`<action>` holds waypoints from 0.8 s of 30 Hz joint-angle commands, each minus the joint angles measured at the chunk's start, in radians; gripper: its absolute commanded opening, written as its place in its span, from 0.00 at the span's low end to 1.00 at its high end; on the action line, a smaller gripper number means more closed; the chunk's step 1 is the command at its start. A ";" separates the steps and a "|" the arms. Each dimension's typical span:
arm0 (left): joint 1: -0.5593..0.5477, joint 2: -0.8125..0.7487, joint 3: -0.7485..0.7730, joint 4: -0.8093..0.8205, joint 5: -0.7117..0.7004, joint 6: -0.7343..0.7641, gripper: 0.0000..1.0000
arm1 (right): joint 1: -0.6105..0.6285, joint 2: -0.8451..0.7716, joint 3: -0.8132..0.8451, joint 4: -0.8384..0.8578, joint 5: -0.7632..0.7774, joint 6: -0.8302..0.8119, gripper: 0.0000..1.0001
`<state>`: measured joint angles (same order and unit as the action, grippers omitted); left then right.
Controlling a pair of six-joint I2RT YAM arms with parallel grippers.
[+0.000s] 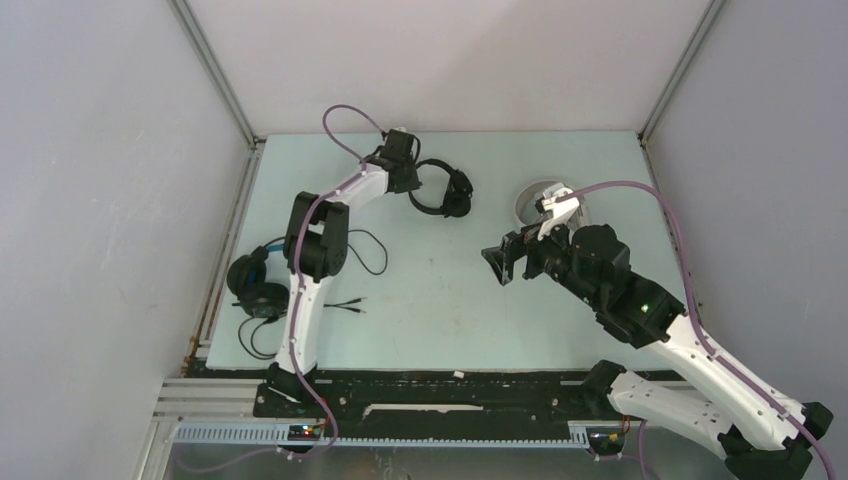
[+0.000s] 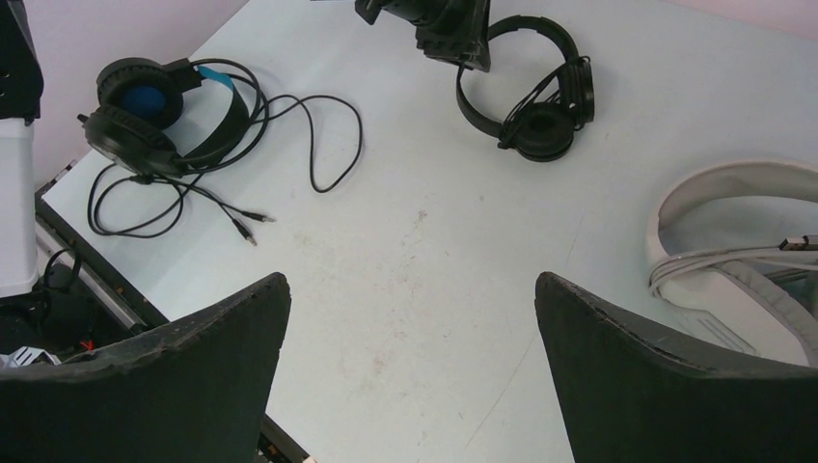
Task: Wrap the headphones
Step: Place the headphones at the center of the board.
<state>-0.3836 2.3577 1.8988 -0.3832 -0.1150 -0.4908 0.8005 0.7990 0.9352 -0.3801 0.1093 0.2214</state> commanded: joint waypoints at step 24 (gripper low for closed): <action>0.024 -0.481 -0.197 -0.096 0.035 0.000 1.00 | -0.031 -0.016 0.003 0.014 0.007 0.091 1.00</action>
<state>-0.3634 2.0697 1.7634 -0.4393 -0.0113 -0.5320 0.7746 0.7773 0.9352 -0.3805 0.0944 0.2832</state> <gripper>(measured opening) 0.995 0.994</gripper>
